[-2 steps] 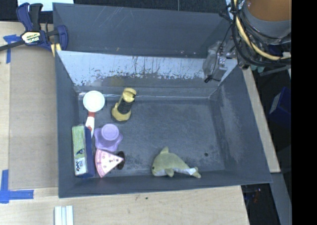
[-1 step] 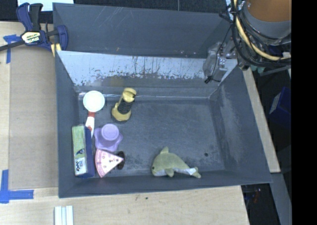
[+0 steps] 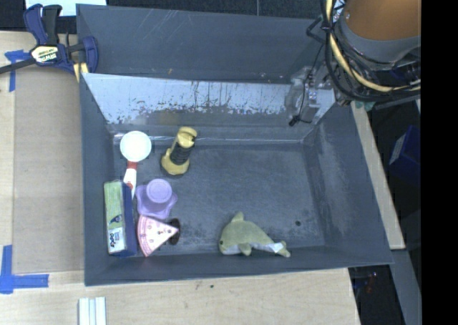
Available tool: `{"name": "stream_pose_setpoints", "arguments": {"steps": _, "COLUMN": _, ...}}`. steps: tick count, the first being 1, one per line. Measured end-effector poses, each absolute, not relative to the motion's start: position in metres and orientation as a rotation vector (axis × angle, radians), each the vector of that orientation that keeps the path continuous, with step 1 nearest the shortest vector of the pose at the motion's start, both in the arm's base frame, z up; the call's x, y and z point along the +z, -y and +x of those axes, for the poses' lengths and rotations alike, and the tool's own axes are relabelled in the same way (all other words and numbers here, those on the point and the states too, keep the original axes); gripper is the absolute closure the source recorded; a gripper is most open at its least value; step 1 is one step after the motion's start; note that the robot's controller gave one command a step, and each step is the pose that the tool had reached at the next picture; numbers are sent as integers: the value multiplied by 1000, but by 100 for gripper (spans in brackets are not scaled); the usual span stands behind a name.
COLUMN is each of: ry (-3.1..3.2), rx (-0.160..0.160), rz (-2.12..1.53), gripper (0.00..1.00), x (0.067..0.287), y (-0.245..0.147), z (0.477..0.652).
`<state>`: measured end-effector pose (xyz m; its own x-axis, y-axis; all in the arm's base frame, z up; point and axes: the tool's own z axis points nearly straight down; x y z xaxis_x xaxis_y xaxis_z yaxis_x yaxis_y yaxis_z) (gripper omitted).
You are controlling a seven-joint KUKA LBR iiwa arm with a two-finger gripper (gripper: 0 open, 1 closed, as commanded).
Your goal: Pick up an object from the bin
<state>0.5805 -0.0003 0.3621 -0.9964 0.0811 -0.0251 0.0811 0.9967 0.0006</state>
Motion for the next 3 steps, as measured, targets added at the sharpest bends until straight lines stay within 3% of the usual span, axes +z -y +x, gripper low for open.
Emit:
{"name": "stream_pose_setpoints", "arguments": {"steps": 1, "ry": -3088, "rx": 3, "rz": 419, "gripper": 100, "x": 352, "y": -4, "z": 587}}
{"name": "stream_pose_setpoints", "arguments": {"steps": 2, "ry": -3086, "rx": 3, "rz": 407, "gripper": 100, "x": 342, "y": -7, "z": 597}}
{"name": "stream_pose_setpoints", "arguments": {"steps": 3, "ry": -3103, "rx": 0, "rz": 195, "gripper": 100, "x": 417, "y": -12, "z": 581}}
